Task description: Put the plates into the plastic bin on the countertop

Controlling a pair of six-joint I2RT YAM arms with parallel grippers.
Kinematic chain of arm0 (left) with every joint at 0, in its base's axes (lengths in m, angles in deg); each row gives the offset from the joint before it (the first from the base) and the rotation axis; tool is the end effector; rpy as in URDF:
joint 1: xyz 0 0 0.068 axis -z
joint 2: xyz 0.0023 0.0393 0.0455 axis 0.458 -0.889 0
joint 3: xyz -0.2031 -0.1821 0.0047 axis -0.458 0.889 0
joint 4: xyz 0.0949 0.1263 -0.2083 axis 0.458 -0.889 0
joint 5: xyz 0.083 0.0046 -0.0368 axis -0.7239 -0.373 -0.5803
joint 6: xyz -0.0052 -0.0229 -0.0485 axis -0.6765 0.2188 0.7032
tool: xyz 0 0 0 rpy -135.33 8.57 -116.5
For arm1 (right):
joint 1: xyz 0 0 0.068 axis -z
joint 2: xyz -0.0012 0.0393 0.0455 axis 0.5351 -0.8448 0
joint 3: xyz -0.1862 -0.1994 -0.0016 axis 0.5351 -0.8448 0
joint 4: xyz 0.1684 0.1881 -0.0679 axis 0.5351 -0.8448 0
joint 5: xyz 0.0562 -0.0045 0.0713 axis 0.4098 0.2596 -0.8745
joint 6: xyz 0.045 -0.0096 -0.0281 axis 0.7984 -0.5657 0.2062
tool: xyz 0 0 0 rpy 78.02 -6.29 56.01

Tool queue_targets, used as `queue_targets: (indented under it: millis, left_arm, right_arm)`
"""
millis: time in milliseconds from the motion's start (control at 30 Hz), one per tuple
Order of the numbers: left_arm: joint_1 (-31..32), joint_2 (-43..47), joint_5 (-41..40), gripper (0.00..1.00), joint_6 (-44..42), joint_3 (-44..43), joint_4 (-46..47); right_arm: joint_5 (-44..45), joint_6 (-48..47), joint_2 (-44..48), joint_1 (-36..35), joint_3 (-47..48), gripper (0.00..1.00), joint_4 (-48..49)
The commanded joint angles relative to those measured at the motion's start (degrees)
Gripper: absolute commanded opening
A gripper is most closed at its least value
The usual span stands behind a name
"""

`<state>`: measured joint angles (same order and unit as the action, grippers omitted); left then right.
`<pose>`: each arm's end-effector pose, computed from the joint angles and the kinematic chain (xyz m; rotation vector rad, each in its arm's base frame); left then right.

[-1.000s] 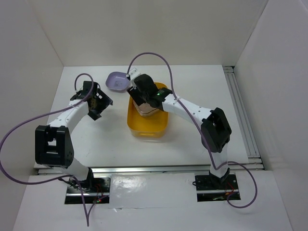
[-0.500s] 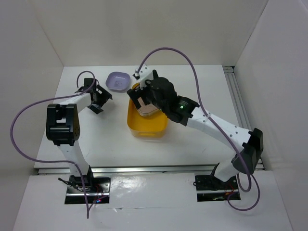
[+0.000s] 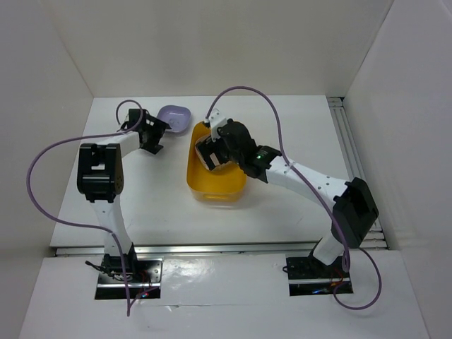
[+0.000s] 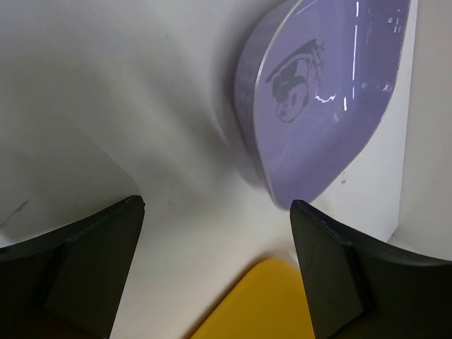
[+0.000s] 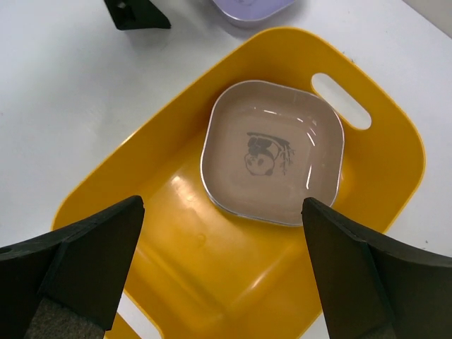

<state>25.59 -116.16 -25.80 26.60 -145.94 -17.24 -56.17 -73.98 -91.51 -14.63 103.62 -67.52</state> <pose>0.4488 0.0102 0.1649 -1.3583 1.9808 -0.6728 0.2597 0.2704 0.3135 -0.7942 1.8794 0.3171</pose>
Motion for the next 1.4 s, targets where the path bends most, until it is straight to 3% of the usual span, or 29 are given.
queue_targets:
  millis: [0,200,300,433,533,800,900,933,1000,1133,1233,1367]
  left_arm:
    - [1.8,-3.8,-5.1,0.96,3.2,-5.0,-4.5]
    - [2.3,-7.3,-8.9,0.85,5.3,-11.2,-11.1]
    - [2.3,-8.6,-8.9,0.85,5.8,-12.7,-13.2]
    - [2.3,-9.7,-9.5,0.69,6.4,-13.3,-13.8]
    - [1.8,-10.9,-11.2,0.67,8.7,-15.5,-18.1]
    - [-1.3,-12.2,-13.7,0.30,11.8,-18.9,-21.9]
    - [-2.9,-12.2,-13.7,0.25,11.8,-18.3,-21.9]
    - [-2.9,-12.2,-13.7,0.14,11.8,-18.3,-21.9]
    - [-3.8,-12.2,-13.1,0.02,11.1,-18.3,-20.4]
    - [-6.0,-6.3,-12.1,0.00,9.1,-15.3,-20.9]
    - [-6.0,6.7,-14.4,0.00,6.1,-6.6,-17.1]
    - [-2.8,23.6,-17.2,0.00,-4.5,2.1,-11.4]
  right_arm:
    - [-1.9,1.0,0.5,0.2,0.2,1.00,6.1]
    - [-4.3,1.0,0.5,2.2,-1.5,1.00,7.9]
    - [-4.9,1.6,0.5,2.2,-2.1,1.00,7.9]
    - [-4.9,1.6,1.6,2.8,-2.6,1.00,7.9]
    - [-4.9,1.6,2.1,2.8,-2.6,1.00,7.9]
    - [-4.9,2.1,5.2,2.8,-3.1,1.00,7.9]
    - [-4.3,2.1,5.9,2.2,-3.1,1.00,7.3]
    - [-4.3,2.1,6.4,2.2,-3.7,1.00,7.3]
    - [-3.6,2.1,6.4,1.6,-3.7,1.00,7.3]
    - [-1.5,2.6,6.4,1.6,-3.7,1.00,7.3]
    - [2.7,4.5,6.4,1.6,-3.7,1.00,7.3]
    - [9.8,10.9,8.7,1.6,-4.2,1.00,6.8]
